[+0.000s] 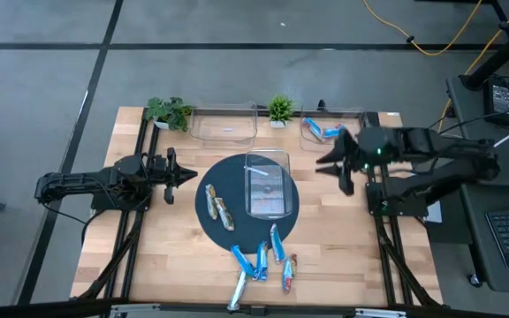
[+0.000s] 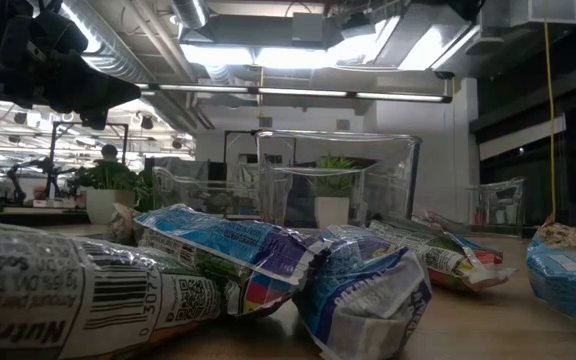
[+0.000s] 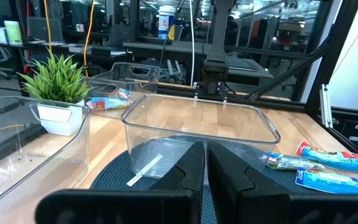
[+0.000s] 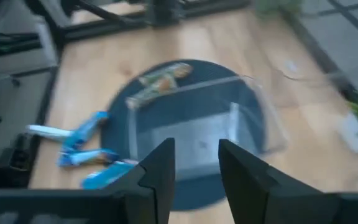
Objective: Pick and place Granola Bars by type
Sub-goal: Put the red granola bar into the top right transparent bin
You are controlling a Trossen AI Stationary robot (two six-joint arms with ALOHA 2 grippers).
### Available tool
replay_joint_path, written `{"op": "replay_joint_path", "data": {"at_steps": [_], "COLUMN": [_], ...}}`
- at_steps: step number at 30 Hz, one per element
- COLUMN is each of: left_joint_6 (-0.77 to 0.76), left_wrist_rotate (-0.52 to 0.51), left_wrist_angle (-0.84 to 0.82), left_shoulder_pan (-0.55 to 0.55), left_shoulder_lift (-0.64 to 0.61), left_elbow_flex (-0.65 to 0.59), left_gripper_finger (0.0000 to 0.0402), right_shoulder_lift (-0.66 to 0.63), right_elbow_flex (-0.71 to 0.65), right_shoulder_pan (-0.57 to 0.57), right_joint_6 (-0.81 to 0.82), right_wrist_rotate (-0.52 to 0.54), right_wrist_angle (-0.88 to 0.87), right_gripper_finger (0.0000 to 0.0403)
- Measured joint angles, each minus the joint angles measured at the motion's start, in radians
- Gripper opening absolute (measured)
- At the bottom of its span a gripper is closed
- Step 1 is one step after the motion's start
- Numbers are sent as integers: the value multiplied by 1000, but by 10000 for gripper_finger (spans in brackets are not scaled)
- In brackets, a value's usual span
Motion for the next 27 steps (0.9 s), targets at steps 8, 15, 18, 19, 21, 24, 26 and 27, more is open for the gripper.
{"op": "replay_joint_path", "data": {"at_steps": [8,15,18,19,21,24,26,27], "left_joint_6": [0,0,0,0,0,0,0,0], "left_wrist_rotate": [0,0,0,0,0,0,0,0], "left_wrist_angle": [0,0,0,0,0,0,0,0], "left_shoulder_pan": [0,0,0,0,0,0,0,0], "left_shoulder_lift": [0,0,0,0,0,0,0,0], "left_elbow_flex": [0,0,0,0,0,0,0,0], "left_gripper_finger": [12,10,12,13,12,10,11,12], "right_shoulder_lift": [59,76,86,92,106,141,171,191], "right_elbow_flex": [0,0,11,20,41,90,136,165], "right_shoulder_pan": [218,370,432,448,475,499,513,519], "right_joint_6": [19,-34,-87,-111,-162,-247,-300,-328], "right_wrist_rotate": [57,47,30,28,17,-6,-11,-11], "right_wrist_angle": [20,23,22,22,20,14,-4,-22], "right_gripper_finger": [125,126,126,126,126,126,126,126]}}
